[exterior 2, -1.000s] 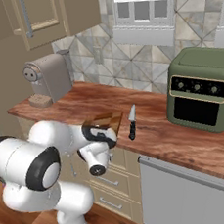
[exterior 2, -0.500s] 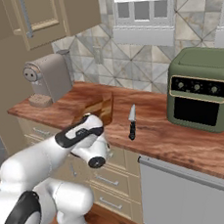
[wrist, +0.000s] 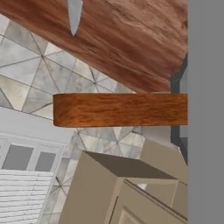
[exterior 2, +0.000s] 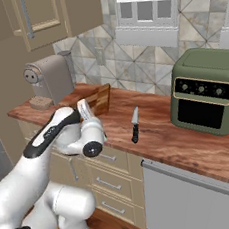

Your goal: Move the cutting board and knife to the sink. Then move spray from the cabinet to the counter.

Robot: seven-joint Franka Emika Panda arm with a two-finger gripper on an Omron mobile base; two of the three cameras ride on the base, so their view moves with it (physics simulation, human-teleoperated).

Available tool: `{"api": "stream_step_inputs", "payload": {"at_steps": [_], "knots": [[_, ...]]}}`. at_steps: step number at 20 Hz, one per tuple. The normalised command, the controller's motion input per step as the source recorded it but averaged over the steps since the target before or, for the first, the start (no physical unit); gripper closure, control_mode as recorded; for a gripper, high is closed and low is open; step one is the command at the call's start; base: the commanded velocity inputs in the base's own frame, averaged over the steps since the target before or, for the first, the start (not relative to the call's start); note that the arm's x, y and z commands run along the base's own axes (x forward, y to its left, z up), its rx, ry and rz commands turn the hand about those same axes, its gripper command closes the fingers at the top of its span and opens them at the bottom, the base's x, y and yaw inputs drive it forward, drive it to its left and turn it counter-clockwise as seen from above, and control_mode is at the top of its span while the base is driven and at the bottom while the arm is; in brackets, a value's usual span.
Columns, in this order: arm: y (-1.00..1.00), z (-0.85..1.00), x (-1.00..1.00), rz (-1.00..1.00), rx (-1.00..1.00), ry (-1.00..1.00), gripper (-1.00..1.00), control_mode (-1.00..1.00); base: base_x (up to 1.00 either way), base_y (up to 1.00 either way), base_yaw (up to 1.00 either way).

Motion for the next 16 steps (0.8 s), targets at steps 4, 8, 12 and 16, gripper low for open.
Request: {"api": "stream_step_inputs", "payload": {"at_steps": [4, 8, 12, 16], "knots": [[-0.09, 0.67, -0.7, 0.0, 0.0, 0.09, 1.0, -1.0, 0.0, 0.0, 0.0], [-0.26, 0.3, -0.96, 0.0, 0.0, 0.0, 1.0, -1.0, 0.0, 0.0, 0.0], [-0.23, 0.48, -0.86, 0.0, 0.0, -0.05, 1.0, -1.0, 0.0, 0.0, 0.0], [-0.12, 0.73, -0.59, 0.0, 0.0, -0.04, 1.0, -1.0, 0.0, 0.0, 0.0]]}}
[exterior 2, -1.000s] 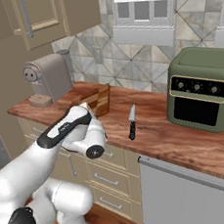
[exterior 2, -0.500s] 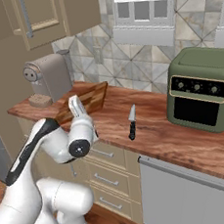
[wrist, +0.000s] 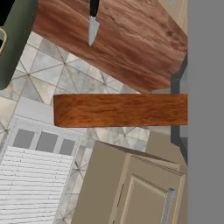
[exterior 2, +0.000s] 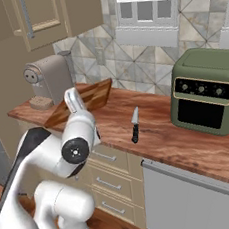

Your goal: Move the cutting board and knife to the sink. Then move spray from the cabinet to the counter.

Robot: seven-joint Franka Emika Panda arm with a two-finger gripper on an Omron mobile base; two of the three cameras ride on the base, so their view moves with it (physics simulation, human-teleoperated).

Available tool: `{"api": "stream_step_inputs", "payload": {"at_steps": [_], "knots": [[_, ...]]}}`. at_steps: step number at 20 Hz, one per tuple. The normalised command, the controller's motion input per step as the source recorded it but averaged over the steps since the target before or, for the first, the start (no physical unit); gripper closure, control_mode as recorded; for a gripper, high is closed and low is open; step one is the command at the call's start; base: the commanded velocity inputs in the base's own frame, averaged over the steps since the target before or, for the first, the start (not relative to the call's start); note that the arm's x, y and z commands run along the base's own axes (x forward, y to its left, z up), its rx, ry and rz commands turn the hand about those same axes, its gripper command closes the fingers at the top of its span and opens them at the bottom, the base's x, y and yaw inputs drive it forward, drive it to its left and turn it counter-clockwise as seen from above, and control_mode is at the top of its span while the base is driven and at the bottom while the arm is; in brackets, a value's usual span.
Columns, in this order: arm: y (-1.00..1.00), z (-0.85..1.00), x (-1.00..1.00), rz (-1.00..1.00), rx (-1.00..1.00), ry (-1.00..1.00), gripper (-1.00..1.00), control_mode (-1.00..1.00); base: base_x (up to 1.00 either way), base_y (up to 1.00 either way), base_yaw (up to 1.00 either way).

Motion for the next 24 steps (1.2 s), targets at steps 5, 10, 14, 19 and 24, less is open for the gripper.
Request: {"api": "stream_step_inputs", "payload": {"at_steps": [5, 10, 14, 19, 24], "knots": [[-0.01, 0.34, -0.57, 0.0, 0.0, 0.06, 1.0, -1.0, 0.0, 0.0, 0.0], [0.0, 0.0, -0.68, 0.0, 0.0, 0.0, 1.0, -1.0, 0.0, 0.0, 0.0], [0.01, 0.0, -0.61, 0.0, -0.01, -0.17, 1.0, -1.0, 0.0, 0.0, 0.0], [0.16, 0.0, -0.52, 0.0, 0.0, -0.31, 1.0, -1.0, 0.0, 0.0, 0.0], [0.4, 0.0, -0.28, -0.01, 0.0, -0.27, 1.0, -1.0, 0.0, 0.0, 0.0]]}}
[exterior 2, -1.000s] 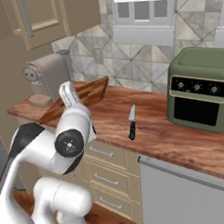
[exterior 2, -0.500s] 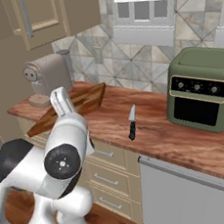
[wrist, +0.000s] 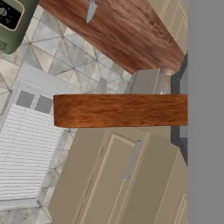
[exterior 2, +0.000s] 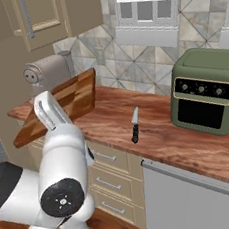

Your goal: Move the cutting board and knife to the sink. Then move spray from the cabinet to the counter.

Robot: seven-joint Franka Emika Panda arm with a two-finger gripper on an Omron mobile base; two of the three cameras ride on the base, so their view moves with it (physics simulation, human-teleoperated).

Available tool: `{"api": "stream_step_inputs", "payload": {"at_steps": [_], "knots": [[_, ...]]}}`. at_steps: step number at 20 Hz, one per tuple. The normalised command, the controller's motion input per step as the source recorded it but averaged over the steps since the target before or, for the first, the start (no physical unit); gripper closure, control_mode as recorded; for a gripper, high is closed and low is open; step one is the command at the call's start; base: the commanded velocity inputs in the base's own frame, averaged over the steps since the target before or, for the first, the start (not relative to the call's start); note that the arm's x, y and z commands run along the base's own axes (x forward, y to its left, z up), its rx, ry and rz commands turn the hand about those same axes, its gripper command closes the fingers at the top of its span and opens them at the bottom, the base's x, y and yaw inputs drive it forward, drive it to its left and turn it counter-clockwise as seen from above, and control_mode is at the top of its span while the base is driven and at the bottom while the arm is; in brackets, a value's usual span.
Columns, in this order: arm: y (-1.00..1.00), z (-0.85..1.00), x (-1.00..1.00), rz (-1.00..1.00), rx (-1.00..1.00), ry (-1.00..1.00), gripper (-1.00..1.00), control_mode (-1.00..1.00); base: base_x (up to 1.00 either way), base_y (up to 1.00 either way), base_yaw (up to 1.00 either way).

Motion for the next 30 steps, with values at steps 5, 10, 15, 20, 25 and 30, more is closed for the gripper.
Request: {"api": "stream_step_inputs", "payload": {"at_steps": [5, 10, 15, 20, 25, 30], "knots": [[0.81, -0.06, 0.1, -0.08, 0.0, -0.06, 1.0, -1.0, 0.0, 0.0, 0.0], [0.36, -0.13, 0.14, -0.14, 0.0, 0.0, 1.0, -1.0, 0.0, 0.0, 0.0], [0.0, -0.04, 0.0, -0.04, 0.0, 0.0, 1.0, 1.0, 0.0, -0.08, -0.29], [0.0, 0.0, 0.0, 0.0, 0.0, 0.0, 1.0, 1.0, -0.11, 0.32, -0.72], [0.0, 0.0, 0.0, 0.0, 0.0, 0.0, 1.0, 1.0, -0.09, 0.53, -0.79], [0.0, 0.0, 0.0, 0.0, 0.0, 0.0, 1.0, 1.0, -0.18, 0.59, -0.77]]}}
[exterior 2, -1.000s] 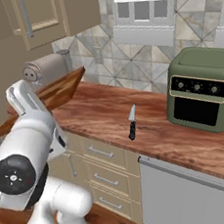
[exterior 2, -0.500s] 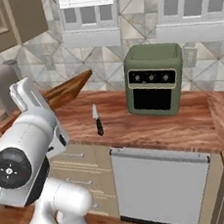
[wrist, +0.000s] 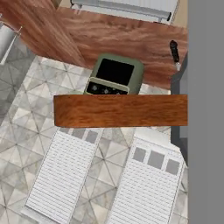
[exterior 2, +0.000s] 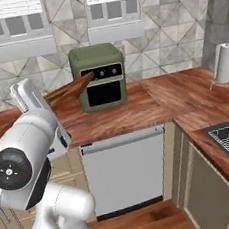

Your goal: Move the cutting board and knife to the sink. Then move spray from the cabinet to the counter.

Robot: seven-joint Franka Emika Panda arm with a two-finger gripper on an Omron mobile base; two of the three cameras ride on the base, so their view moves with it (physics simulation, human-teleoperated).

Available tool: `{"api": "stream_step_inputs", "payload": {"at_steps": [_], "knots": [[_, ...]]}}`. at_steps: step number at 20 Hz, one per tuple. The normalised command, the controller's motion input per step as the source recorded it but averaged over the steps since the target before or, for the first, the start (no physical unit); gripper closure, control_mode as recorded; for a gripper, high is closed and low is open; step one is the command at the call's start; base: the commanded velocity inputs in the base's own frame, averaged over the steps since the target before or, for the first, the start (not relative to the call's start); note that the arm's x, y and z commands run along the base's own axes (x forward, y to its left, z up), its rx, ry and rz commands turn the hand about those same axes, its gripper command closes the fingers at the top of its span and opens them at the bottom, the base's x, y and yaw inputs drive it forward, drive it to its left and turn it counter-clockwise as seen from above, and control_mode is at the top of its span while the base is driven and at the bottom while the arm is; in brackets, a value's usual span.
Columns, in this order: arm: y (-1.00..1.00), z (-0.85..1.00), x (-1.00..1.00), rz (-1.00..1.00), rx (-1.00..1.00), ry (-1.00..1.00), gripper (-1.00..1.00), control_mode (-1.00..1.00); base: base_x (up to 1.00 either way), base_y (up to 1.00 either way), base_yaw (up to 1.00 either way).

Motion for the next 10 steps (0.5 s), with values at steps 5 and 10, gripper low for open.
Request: {"api": "stream_step_inputs", "payload": {"at_steps": [5, 10], "knots": [[0.0, 0.0, 0.0, 0.0, 0.0, 0.0, 1.0, 1.0, -0.18, 0.5, -0.77], [0.0, 0.0, 0.0, 0.0, 0.0, 0.0, 1.0, 1.0, -0.11, 0.17, -0.77]]}}
